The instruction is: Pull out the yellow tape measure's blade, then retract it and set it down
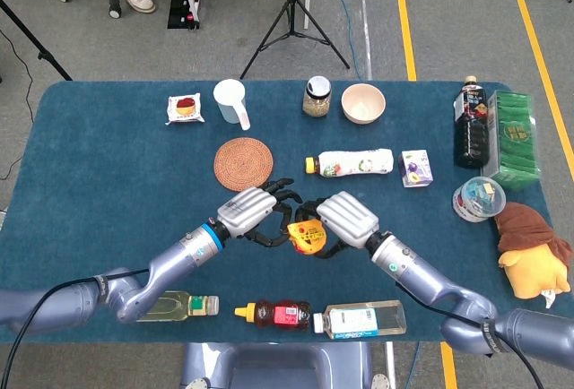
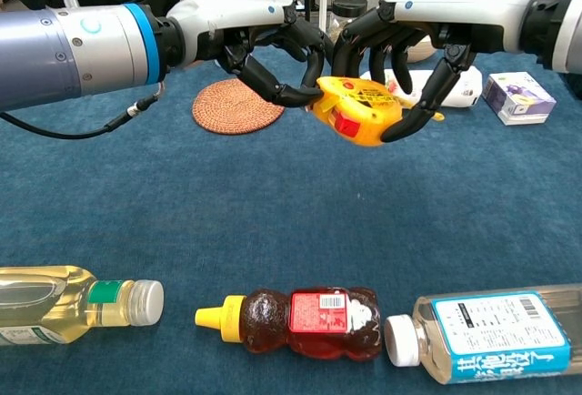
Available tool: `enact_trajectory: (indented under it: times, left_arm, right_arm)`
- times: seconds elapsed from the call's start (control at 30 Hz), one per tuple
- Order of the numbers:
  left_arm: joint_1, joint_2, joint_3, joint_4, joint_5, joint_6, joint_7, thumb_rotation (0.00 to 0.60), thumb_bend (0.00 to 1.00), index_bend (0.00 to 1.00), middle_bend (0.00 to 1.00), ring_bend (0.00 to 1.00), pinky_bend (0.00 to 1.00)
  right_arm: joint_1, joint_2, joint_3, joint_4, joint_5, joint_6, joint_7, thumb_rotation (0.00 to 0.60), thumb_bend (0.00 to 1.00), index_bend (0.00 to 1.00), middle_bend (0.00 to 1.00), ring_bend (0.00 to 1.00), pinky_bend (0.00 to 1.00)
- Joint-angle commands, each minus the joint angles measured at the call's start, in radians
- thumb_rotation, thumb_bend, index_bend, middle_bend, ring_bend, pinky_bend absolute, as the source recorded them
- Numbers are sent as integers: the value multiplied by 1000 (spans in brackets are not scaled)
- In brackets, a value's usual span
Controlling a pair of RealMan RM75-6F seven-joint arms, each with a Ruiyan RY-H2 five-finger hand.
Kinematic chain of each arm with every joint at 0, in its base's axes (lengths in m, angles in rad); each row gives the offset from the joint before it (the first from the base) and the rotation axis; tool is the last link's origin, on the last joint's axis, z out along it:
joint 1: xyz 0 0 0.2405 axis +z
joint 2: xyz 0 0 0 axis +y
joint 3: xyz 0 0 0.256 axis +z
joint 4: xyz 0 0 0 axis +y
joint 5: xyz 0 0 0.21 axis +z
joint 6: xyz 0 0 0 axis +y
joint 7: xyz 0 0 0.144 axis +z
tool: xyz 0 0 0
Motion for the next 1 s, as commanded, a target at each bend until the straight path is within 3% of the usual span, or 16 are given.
enact_trajectory:
  times: [0.03,1.0]
  left_arm:
    - [0,4,0,-2,-1,-2,0,563,410,640,229,10,110]
    - [21,64,22,3,35,3,-23,571,414,663,229,10,111]
  right_arm:
    - [-1,4,0,-1,0,-1,4,600,225,495,507,521,533]
    - [-24,50,-25,-5,-9,-3,3,600,243,500,512,526,535]
